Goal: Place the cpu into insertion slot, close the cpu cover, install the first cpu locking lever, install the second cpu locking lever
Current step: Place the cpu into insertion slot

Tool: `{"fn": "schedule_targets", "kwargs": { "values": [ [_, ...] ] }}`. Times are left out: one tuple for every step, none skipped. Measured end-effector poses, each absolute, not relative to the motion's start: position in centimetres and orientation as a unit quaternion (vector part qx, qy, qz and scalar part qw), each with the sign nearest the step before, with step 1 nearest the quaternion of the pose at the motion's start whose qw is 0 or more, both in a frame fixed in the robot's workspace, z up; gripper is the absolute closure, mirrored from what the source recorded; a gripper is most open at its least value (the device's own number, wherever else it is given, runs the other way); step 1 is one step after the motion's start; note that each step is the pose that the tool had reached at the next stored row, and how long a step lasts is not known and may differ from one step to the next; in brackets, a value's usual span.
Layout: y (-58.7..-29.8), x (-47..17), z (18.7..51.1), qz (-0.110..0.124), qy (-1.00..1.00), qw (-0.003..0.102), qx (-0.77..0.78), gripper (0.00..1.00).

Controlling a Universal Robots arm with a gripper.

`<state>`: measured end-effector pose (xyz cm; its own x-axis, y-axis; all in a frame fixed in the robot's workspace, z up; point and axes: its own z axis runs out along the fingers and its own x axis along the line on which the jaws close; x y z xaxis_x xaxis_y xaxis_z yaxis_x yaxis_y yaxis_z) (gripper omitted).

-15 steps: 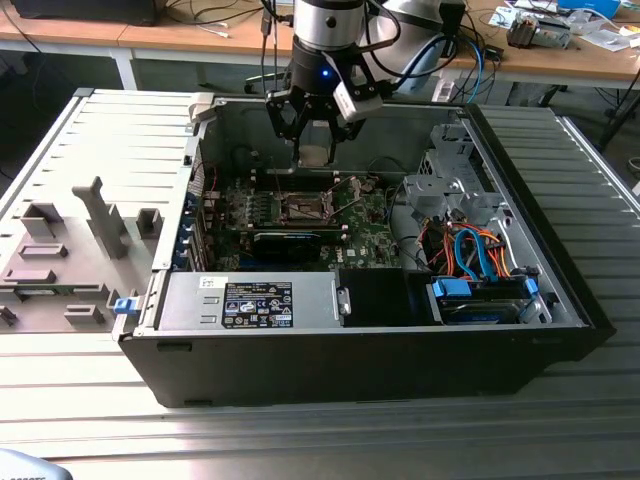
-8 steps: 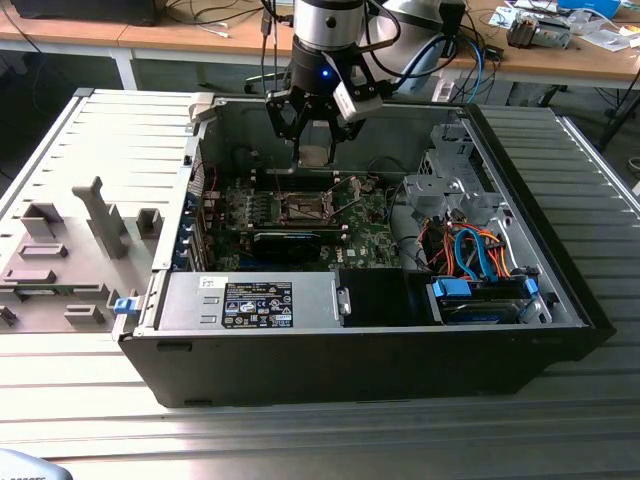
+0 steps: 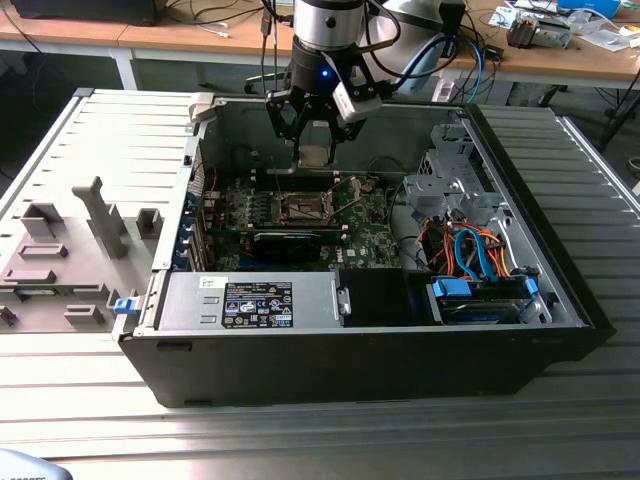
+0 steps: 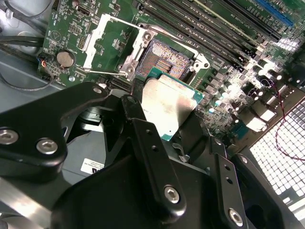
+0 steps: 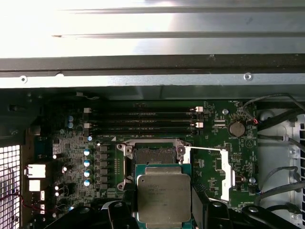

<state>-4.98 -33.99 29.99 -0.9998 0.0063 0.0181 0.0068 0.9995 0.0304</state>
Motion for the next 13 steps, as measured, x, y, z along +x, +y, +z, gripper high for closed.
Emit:
{"fn": "schedule_targets", "kwargs": {
  "values": [
    [-33.99,-4.98,29.98,-0.015,-1.0,0.009,-0.004,0.45],
    [-33.99,-4.98,29.98,-0.015,-1.0,0.009,-0.004,0.45],
    [-33.99,-4.98,29.98,-0.015,-1.0,0.009,-0.005,0.45],
    [-33.99,-4.98,29.98,-0.015,-1.0,0.009,-0.005,0.45],
    [-33.99,-4.98,29.98,-0.015,-1.0,0.009,-0.005,0.45],
    [-33.99,-4.98,29.98,-0.015,-1.0,0.009,-0.006,0.45],
    [-33.99,-4.98,29.98,-0.015,-1.0,0.009,-0.007,0.45],
    [-33.99,-4.98,29.98,-0.015,-1.0,0.009,-0.008,0.45],
    [-33.99,-4.98,29.98,-0.015,-1.0,0.009,-0.009,0.45],
    [-33.99,-4.98,29.98,-0.015,-1.0,0.009,-0.009,0.45],
    [-33.99,-4.98,29.98,-0.015,-1.0,0.009,-0.009,0.45],
    [-33.99,-4.98,29.98,-0.015,-1.0,0.009,-0.009,0.45],
    [-33.99,-4.98,29.98,-0.015,-1.0,0.009,-0.009,0.45]
  ]
}}
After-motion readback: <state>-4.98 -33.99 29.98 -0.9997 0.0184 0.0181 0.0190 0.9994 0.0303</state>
